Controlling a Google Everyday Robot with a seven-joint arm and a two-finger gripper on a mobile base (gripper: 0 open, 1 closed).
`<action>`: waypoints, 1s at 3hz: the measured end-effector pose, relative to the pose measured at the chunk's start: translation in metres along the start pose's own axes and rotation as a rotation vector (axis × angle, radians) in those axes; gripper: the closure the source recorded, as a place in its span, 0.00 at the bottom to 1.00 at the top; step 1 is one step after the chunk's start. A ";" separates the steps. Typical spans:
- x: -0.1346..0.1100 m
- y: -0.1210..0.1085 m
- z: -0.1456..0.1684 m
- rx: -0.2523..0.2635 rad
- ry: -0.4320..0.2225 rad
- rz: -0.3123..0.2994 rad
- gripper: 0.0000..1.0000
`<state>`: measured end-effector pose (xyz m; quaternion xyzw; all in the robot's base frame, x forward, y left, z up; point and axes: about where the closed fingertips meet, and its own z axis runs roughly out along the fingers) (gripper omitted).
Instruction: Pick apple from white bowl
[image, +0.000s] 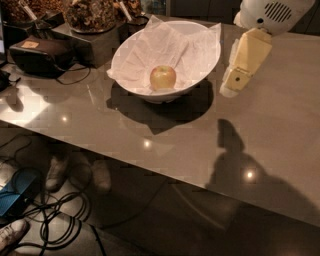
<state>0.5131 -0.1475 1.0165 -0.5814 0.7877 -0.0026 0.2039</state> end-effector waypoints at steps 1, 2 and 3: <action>-0.010 -0.023 0.018 -0.009 -0.020 0.057 0.00; -0.042 -0.049 0.051 -0.075 -0.039 0.061 0.00; -0.046 -0.052 0.052 -0.064 -0.051 0.060 0.00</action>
Offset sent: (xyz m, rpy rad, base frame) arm 0.0807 0.0229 -0.0239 0.0936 0.1046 -0.0696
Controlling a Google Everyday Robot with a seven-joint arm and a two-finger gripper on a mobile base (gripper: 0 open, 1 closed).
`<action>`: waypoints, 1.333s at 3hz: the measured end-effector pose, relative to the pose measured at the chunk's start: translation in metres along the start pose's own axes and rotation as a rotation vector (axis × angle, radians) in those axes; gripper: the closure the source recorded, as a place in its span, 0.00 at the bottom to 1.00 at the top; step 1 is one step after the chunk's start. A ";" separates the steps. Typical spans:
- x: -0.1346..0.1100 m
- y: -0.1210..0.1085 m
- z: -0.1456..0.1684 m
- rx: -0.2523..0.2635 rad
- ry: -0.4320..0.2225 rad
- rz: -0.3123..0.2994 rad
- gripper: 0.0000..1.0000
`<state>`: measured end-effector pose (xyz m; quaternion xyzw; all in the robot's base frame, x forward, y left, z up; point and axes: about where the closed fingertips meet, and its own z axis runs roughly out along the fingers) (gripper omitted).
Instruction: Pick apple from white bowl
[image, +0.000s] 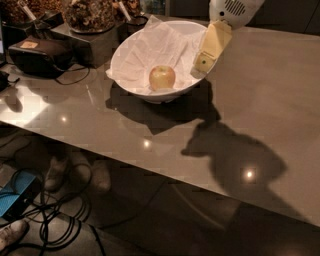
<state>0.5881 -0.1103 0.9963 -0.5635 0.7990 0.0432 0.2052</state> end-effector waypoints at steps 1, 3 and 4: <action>-0.002 -0.004 0.005 0.007 -0.020 0.018 0.00; -0.032 -0.007 0.034 -0.074 -0.040 0.015 0.10; -0.044 -0.008 0.046 -0.103 -0.034 0.003 0.10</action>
Offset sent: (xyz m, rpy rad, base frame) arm 0.0237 0.0393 -0.0137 0.0736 0.0704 0.0225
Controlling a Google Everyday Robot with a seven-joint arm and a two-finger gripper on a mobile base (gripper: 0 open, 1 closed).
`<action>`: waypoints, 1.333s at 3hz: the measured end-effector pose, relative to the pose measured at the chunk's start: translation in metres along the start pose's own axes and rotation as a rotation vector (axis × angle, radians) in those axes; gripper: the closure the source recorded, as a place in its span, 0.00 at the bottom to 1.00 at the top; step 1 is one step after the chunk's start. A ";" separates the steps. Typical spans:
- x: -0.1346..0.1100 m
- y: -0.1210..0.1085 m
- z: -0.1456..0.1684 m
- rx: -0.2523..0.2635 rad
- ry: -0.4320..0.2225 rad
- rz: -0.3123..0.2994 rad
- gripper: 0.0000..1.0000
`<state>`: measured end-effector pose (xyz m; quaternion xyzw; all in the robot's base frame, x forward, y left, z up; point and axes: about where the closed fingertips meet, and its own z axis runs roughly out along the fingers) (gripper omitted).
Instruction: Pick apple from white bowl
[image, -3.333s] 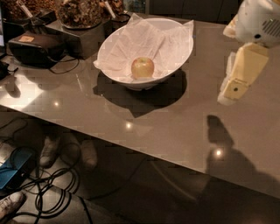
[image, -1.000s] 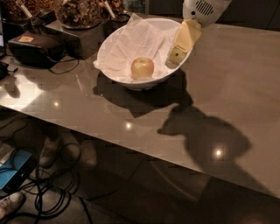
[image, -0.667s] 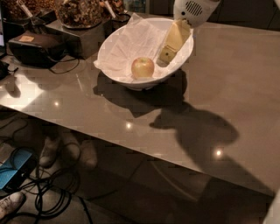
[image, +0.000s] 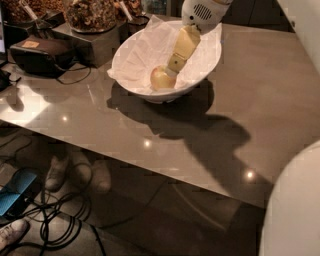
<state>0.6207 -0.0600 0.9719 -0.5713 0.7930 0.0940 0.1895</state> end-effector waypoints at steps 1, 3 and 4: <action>-0.010 -0.003 0.015 -0.021 0.017 -0.014 0.09; -0.016 -0.015 0.043 -0.049 0.043 -0.005 0.08; -0.016 -0.022 0.051 -0.051 0.046 0.006 0.08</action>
Offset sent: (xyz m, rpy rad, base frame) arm 0.0149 0.0202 -0.0316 -0.0723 0.1070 0.0474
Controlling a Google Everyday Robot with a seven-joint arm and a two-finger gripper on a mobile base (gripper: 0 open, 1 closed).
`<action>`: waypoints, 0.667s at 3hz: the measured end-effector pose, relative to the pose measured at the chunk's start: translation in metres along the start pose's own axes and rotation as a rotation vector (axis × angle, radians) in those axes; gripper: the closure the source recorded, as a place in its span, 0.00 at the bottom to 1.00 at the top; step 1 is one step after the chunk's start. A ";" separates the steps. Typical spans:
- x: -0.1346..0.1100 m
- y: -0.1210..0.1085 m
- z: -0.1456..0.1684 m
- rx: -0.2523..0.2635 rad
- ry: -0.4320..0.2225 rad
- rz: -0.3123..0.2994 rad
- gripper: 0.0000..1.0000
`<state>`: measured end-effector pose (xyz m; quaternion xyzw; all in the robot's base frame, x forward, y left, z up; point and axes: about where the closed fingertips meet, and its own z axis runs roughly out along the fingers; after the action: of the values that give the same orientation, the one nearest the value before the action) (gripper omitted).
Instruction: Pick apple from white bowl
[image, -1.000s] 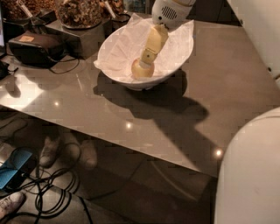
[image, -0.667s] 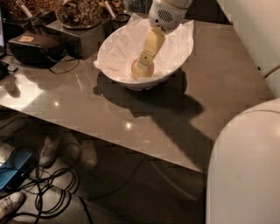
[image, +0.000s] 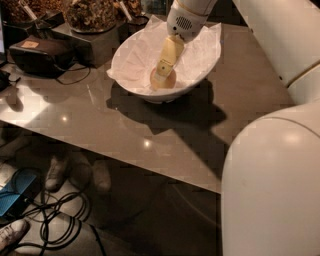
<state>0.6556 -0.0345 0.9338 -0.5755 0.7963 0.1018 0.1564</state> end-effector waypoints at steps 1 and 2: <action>-0.001 -0.007 0.008 -0.005 0.003 0.006 0.08; -0.003 -0.011 0.017 -0.016 0.006 0.006 0.08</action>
Offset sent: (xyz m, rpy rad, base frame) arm 0.0056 -0.0050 -0.0185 -0.0324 0.0808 0.0164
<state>0.6695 -0.0301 0.9193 -0.5744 0.7977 0.1069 0.1493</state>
